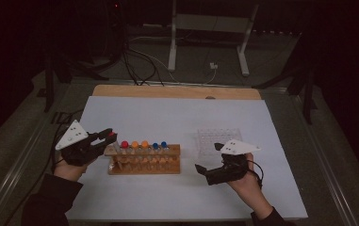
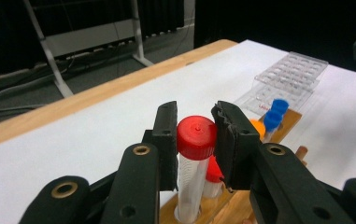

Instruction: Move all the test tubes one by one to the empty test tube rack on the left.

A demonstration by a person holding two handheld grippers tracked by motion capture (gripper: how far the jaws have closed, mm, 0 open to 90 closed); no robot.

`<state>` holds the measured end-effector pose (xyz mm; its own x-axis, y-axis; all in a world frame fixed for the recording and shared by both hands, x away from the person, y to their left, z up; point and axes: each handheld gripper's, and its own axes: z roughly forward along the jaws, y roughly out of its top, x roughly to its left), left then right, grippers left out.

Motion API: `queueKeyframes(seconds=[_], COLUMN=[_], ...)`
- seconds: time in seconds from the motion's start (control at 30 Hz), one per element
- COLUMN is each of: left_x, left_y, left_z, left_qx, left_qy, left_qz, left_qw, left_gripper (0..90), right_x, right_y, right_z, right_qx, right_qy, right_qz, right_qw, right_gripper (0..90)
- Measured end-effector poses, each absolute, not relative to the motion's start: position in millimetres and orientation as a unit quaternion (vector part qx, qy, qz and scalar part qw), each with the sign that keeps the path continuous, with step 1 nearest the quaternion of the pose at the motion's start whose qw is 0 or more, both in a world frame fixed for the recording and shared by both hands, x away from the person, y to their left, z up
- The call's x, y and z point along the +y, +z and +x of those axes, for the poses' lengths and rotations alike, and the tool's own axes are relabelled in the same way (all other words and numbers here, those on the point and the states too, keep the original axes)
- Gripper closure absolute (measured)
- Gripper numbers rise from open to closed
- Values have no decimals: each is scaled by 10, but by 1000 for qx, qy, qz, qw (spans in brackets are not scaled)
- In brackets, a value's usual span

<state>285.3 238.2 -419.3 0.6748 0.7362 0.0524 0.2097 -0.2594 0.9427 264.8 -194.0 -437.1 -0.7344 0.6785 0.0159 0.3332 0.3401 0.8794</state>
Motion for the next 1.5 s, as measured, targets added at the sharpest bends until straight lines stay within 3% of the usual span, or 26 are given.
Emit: queueKeyframes(seconds=[0.3, 0.67, 0.7, 0.93, 1.2, 1.5], left_x=[2338, 2335, 2334, 2358, 2441, 2384], left_y=[-4460, -4505, -4510, -4467, -4443, -4621], left_z=[2891, 2902, 2889, 2796, 2563, 2384], left_qx=[331, 331, 331, 332, 315, 316], left_qy=[238, 228, 229, 216, 189, 172], left_qz=[765, 778, 774, 767, 765, 769], left_qw=[499, 483, 488, 505, 529, 528], left_gripper=[720, 712, 695, 272, 10, 10], right_x=[-1952, -1960, -1965, -2014, -2089, -2159], right_y=[-4366, -4372, -4373, -4358, -4407, -4494], right_z=[2650, 2647, 2646, 2639, 2622, 2592], right_qx=[797, 798, 798, 794, 793, 795], right_qy=[480, 480, 480, 482, 479, 470], right_qz=[318, 317, 318, 321, 325, 326], right_qw=[181, 178, 178, 182, 190, 204], right_gripper=[0, 0, 0, 0, 0, 0])
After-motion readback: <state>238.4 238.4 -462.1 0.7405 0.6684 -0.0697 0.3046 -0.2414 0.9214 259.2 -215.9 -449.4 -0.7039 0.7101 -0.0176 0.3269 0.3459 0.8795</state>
